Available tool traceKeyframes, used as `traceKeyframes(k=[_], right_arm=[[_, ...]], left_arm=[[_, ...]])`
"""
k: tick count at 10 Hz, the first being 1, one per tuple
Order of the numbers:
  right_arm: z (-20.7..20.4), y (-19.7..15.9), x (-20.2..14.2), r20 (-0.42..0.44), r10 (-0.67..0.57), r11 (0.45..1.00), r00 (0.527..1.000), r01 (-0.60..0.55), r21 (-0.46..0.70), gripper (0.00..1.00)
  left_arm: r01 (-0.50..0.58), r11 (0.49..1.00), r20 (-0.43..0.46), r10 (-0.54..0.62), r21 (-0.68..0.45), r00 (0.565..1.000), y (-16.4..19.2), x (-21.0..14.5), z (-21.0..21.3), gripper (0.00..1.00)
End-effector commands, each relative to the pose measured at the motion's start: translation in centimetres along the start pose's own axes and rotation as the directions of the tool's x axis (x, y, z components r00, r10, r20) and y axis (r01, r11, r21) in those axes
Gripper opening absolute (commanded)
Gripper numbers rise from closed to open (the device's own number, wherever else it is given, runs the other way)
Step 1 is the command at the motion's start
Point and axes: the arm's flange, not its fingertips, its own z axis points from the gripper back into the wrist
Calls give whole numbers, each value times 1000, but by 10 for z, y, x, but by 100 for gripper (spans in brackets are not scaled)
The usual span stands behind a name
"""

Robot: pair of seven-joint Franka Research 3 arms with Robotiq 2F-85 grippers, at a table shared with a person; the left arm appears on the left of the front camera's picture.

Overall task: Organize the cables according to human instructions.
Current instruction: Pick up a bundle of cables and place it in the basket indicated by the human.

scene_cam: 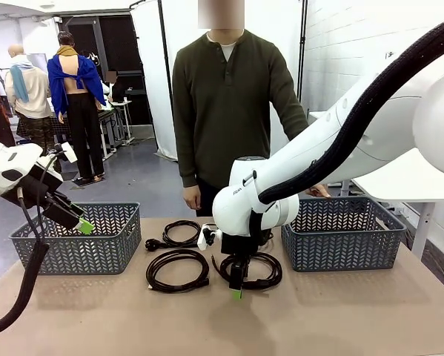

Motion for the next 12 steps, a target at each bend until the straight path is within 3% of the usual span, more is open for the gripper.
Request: traceKeyframes(k=[1,5,6,12], right_arm=[[0,-2,3,4,-8,1000,1000,8,11,83],[0,0,5,-3,-14,1000,1000,14,12,10],[-1,0,6,-11,-17,1000,1000,17,14,0],[-2,15,3,-48,-35,999,998,37,31,0]], left_arm=[[10,1000,14,-10,-15,1000,4,-2,0,100],[10,1000,14,-10,-15,1000,4,-2,0,100],[10,1000,14,-10,-15,1000,4,-2,0,100],[10,1000,14,-10,-15,1000,4,-2,0,100]])
